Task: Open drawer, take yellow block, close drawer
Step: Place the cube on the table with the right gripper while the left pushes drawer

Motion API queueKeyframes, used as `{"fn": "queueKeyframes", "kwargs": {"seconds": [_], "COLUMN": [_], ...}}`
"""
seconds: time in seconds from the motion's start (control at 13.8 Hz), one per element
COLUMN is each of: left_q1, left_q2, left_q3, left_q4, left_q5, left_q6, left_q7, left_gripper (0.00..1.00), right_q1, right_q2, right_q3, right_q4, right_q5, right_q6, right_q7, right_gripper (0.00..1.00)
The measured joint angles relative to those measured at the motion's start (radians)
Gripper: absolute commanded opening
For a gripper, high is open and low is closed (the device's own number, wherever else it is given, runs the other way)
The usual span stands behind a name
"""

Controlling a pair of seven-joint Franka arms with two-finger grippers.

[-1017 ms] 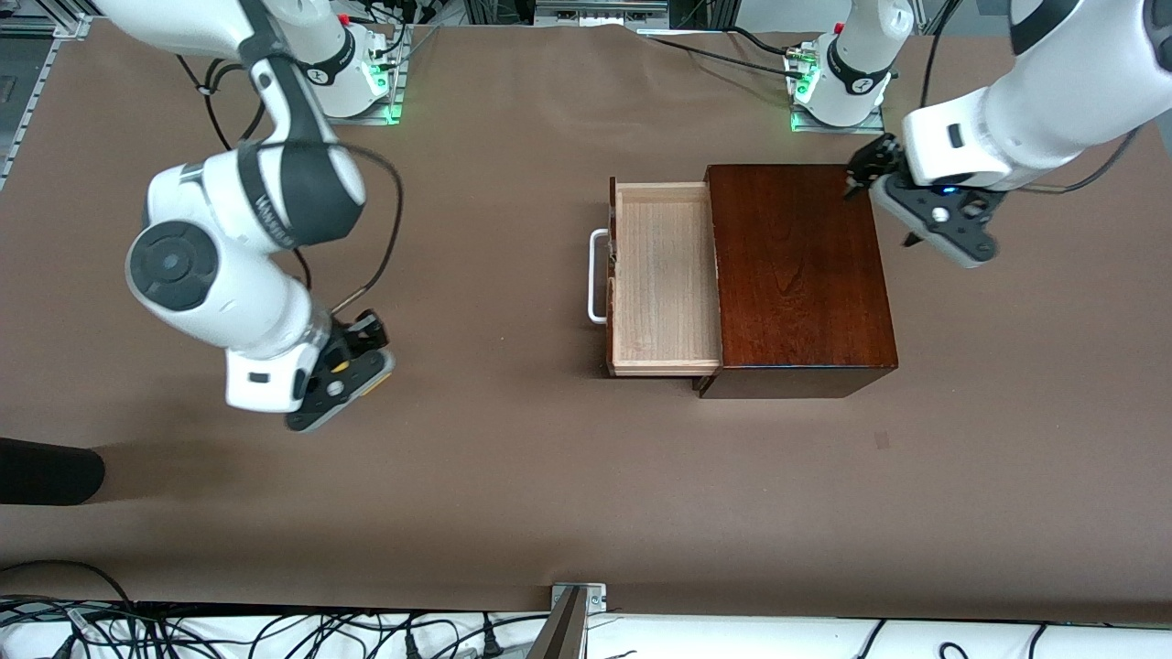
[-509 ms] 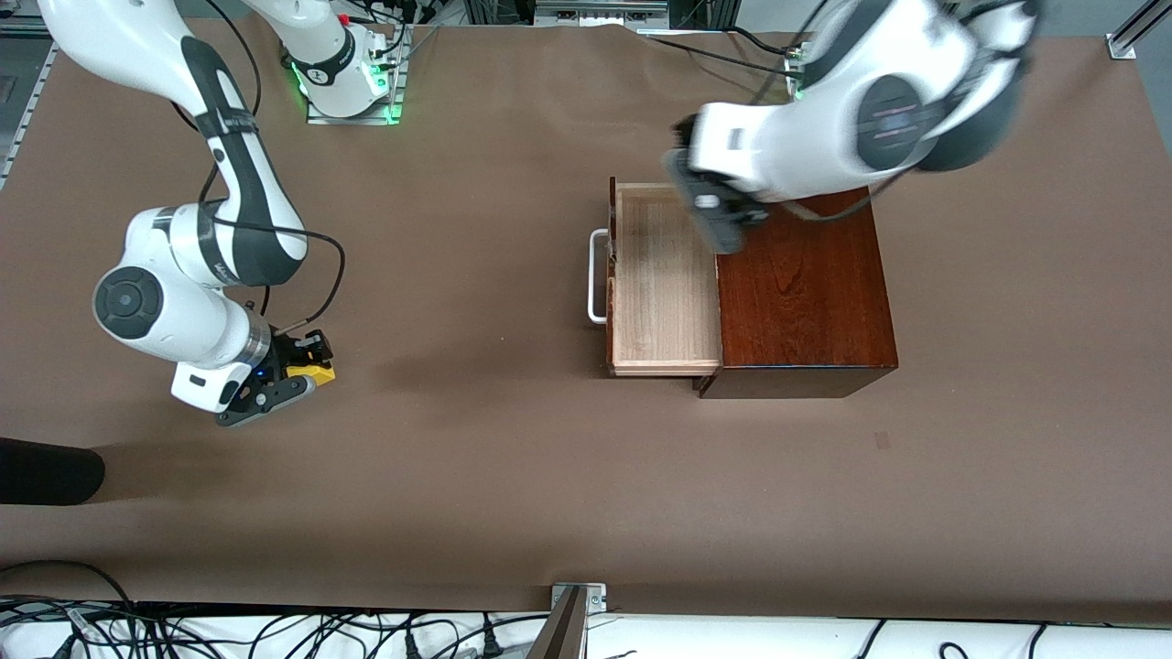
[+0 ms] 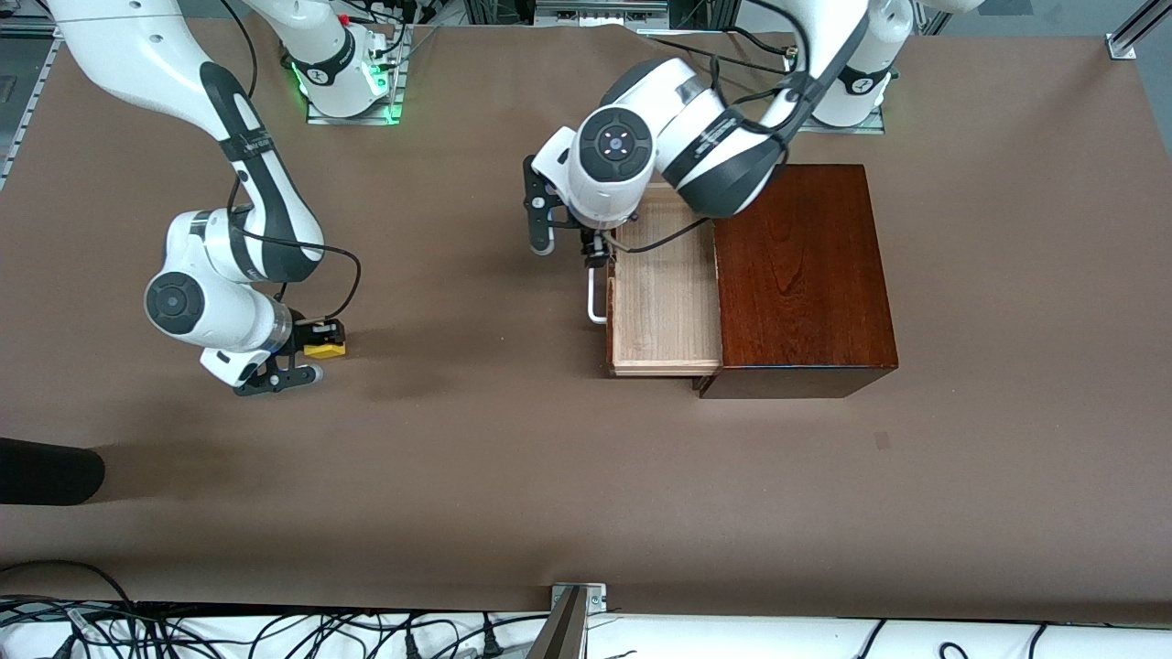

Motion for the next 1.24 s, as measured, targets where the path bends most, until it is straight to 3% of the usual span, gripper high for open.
{"fn": "queueKeyframes", "kwargs": {"seconds": [0.36, 0.44, 0.51, 0.58, 0.87, 1.24], "left_q1": [-0.047, -0.051, -0.052, -0.051, -0.037, -0.009], "left_q2": [0.091, 0.109, 0.121, 0.129, 0.129, 0.123], "left_q3": [0.001, 0.001, 0.002, 0.005, 0.013, 0.023], "left_q4": [-0.001, -0.001, -0.002, -0.005, -0.021, 0.007], "left_q5": [0.136, 0.138, 0.139, 0.139, 0.136, 0.135], "left_q6": [0.109, 0.115, 0.115, 0.115, 0.083, -0.020], "left_q7": [0.092, 0.093, 0.094, 0.096, 0.098, 0.106], "left_gripper": [1.00, 1.00, 1.00, 1.00, 1.00, 1.00], "right_q1": [0.000, 0.000, 0.000, 0.000, -0.002, -0.001], "right_q2": [0.025, 0.018, 0.013, 0.011, -0.003, -0.152], "right_q3": [0.000, 0.000, 0.000, 0.000, -0.007, -0.007], "right_q4": [-0.055, -0.071, -0.082, -0.085, -0.075, 0.064], "right_q5": [-0.007, -0.008, -0.008, -0.008, -0.027, -0.028], "right_q6": [0.131, 0.155, 0.169, 0.175, 0.194, -0.050], "right_q7": [0.043, 0.043, 0.043, 0.043, 0.037, 0.034], "right_gripper": [0.00, 0.18, 0.83, 1.00, 1.00, 1.00]}}
